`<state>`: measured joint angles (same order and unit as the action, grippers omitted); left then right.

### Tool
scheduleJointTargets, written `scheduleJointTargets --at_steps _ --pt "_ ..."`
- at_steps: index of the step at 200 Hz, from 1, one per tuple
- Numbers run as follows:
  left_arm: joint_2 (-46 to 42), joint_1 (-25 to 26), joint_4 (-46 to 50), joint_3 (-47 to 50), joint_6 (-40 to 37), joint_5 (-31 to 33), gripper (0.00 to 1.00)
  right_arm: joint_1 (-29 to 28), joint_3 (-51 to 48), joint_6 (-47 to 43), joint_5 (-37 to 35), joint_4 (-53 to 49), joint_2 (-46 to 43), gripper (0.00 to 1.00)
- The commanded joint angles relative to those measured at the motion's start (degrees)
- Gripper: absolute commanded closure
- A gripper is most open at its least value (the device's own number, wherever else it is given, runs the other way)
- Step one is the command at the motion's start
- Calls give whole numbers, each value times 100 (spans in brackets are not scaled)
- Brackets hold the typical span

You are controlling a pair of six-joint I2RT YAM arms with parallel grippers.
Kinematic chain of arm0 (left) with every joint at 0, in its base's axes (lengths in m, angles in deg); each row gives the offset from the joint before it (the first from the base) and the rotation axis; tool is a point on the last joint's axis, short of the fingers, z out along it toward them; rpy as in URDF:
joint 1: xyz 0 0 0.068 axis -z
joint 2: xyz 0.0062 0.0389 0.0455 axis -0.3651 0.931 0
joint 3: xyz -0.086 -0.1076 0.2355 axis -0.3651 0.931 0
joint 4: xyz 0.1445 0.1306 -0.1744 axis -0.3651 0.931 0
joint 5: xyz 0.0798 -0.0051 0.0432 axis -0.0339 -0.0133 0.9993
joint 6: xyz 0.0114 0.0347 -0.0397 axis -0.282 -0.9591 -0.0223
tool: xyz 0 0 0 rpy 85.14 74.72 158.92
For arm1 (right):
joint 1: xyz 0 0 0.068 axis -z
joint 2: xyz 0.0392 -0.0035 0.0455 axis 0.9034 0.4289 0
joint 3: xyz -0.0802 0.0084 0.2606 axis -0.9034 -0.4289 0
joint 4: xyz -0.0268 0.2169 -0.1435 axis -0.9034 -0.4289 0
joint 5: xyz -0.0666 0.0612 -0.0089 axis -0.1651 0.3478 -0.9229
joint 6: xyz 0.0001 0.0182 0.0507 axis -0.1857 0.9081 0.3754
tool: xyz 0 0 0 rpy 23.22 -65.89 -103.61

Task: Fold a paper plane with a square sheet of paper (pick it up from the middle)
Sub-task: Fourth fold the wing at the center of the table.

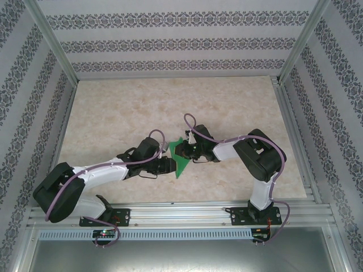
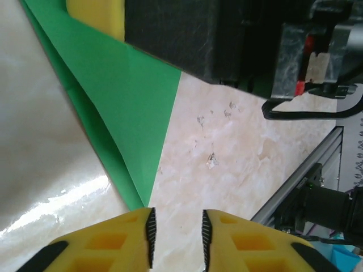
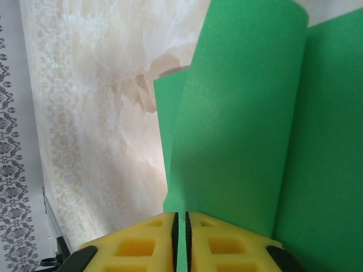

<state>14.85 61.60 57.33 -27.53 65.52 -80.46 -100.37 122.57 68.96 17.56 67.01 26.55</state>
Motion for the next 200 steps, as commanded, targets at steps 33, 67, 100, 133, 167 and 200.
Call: scheduleJointTargets --at_steps 33,67,100,133,167,200 --pt "858 69 -262 -289 290 -14 63 -43 -290 -4 -833 -940 392 85" --pt "1165 77 -502 -335 442 124 65 -52 -320 -25 -831 -938 387 85" --pt "1273 77 -556 -365 471 106 69 -41 -310 -42 -826 -939 397 85" --pt "1263 76 -539 -388 452 125 72 -50 -287 -50 -800 -937 440 85" --pt "1283 77 -555 -404 431 165 73 -47 -283 -50 -800 -930 449 85" --pt "1420 78 -659 -455 435 86 78 -42 -287 -47 -798 -936 475 85"
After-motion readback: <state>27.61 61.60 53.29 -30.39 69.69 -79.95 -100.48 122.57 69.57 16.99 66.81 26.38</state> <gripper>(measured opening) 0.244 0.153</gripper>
